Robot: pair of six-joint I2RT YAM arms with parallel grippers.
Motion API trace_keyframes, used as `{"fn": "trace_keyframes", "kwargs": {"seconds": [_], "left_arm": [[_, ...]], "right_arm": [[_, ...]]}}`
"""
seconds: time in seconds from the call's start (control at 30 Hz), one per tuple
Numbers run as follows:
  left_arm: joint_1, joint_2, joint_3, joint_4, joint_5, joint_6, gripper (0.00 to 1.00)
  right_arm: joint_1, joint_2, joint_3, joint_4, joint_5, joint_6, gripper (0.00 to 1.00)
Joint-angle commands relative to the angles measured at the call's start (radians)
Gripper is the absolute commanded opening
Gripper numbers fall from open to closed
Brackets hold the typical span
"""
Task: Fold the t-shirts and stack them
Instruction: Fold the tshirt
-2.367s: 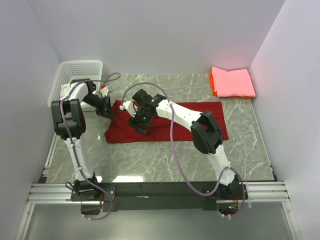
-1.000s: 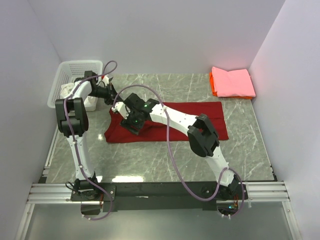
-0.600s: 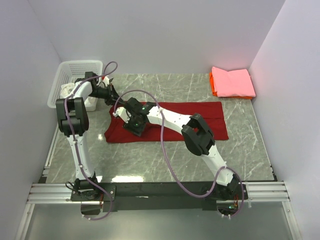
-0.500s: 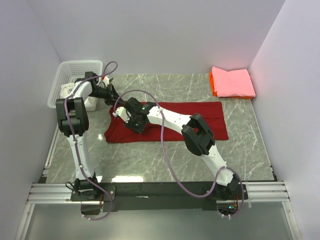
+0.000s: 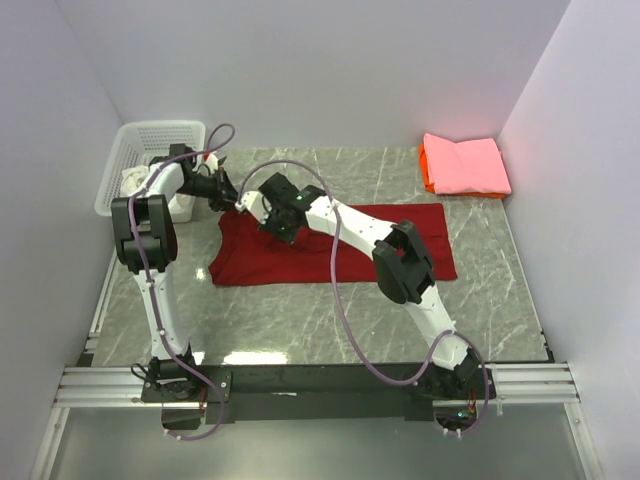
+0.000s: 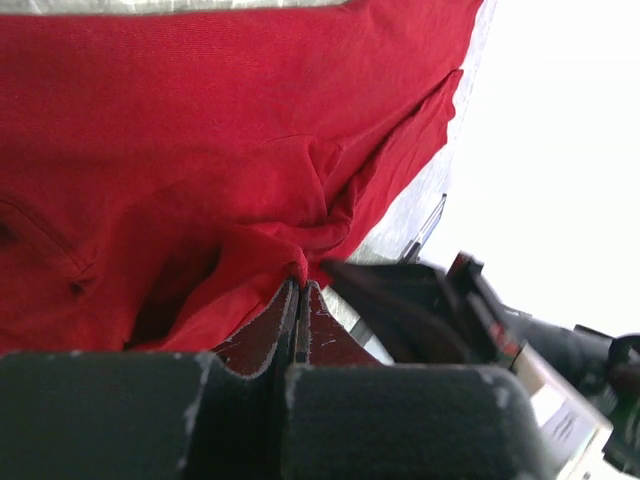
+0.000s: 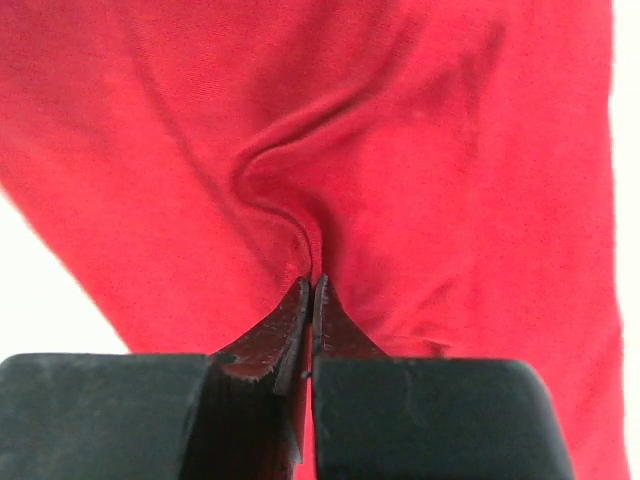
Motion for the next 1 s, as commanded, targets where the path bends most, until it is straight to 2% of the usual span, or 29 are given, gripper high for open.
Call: {"fn": "trace_keyframes", "kwargs": {"seconds": [0.0,0.2,0.73,0.97], "left_arm": [[0.006,-0.012,0.012,-0.006,0.002,0.032,0.01],[0.013,-0.023,-0.012,0.014,-0.006,0.028,0.01],[0.022,-0.065,-0.092,0.063,-0.061,0.020,0.01],[0.023,-0.110,-0.198,0.049,-0.075,0.068,0.01]], "right_arm": [[-0.031,-0.035,0.037,0.026,0.038,-0.058,0.00],[-0.077,-0.019,0.070,0.064,0.084,-0.106,0.00],[-0.102,-0.030,-0.003,0.201,0.119,-0.175,0.00],[-0.105,-0.114,-0.161,0.227,0.086,-0.239,0.00]]}}
